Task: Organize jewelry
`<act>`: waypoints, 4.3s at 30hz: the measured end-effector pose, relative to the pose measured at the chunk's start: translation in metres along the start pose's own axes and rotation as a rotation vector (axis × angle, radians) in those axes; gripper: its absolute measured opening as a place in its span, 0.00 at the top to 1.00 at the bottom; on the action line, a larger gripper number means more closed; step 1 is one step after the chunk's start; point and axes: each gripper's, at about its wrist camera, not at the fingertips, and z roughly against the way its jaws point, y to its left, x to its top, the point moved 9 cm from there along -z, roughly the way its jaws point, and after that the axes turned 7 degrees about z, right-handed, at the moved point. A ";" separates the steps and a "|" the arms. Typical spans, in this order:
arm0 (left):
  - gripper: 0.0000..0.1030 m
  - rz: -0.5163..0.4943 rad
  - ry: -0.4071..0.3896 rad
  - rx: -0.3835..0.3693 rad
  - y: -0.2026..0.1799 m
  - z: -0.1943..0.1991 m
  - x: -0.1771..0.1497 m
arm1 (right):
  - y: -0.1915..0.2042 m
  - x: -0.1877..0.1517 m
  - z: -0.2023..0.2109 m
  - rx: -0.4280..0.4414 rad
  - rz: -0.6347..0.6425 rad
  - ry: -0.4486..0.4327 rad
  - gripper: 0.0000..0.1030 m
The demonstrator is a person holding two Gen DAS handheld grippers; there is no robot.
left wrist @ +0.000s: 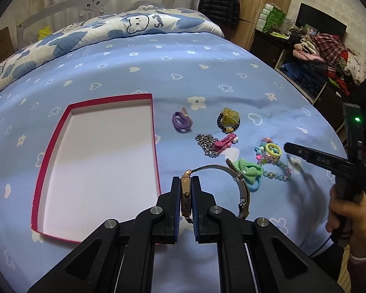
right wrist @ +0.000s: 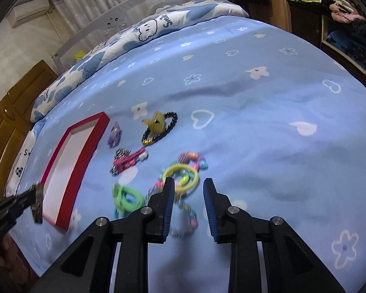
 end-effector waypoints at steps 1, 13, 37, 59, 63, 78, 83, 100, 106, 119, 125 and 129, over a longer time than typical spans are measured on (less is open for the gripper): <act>0.93 0.001 0.000 0.002 0.000 0.000 0.000 | -0.001 0.001 -0.006 -0.004 0.000 0.010 0.74; 0.93 0.039 -0.024 0.019 0.018 0.004 0.008 | 0.016 0.007 0.002 -0.011 0.070 -0.034 0.98; 0.93 0.266 -0.041 0.195 0.144 -0.014 0.030 | 0.242 0.048 -0.057 0.290 0.323 -0.016 0.98; 0.91 0.277 0.120 0.313 0.180 -0.113 0.042 | 0.272 0.031 -0.151 0.214 0.463 0.174 0.95; 0.90 0.267 0.120 0.323 0.179 -0.114 0.042 | 0.272 0.032 -0.151 0.216 0.460 0.175 0.93; 0.37 0.377 -0.044 0.252 0.166 -0.052 0.031 | 0.239 0.048 -0.084 0.294 0.295 0.020 0.60; 0.28 0.395 -0.086 0.202 0.146 -0.029 0.019 | 0.200 0.046 -0.051 0.270 0.220 -0.047 0.52; 0.23 0.225 -0.069 0.072 0.052 -0.010 0.015 | 0.066 0.018 0.018 0.103 0.046 -0.130 0.48; 0.23 0.152 -0.043 0.044 0.023 -0.016 0.017 | 0.035 0.009 0.029 0.062 0.007 -0.137 0.47; 0.23 -0.022 0.040 -0.009 -0.023 -0.054 0.033 | 0.007 0.002 0.015 0.034 0.005 -0.071 0.48; 0.24 -0.086 0.080 -0.024 -0.041 -0.084 0.043 | 0.003 0.004 0.001 0.029 0.016 -0.045 0.48; 0.25 -0.123 0.105 -0.033 -0.050 -0.106 0.049 | -0.001 0.007 -0.006 0.027 0.015 -0.032 0.48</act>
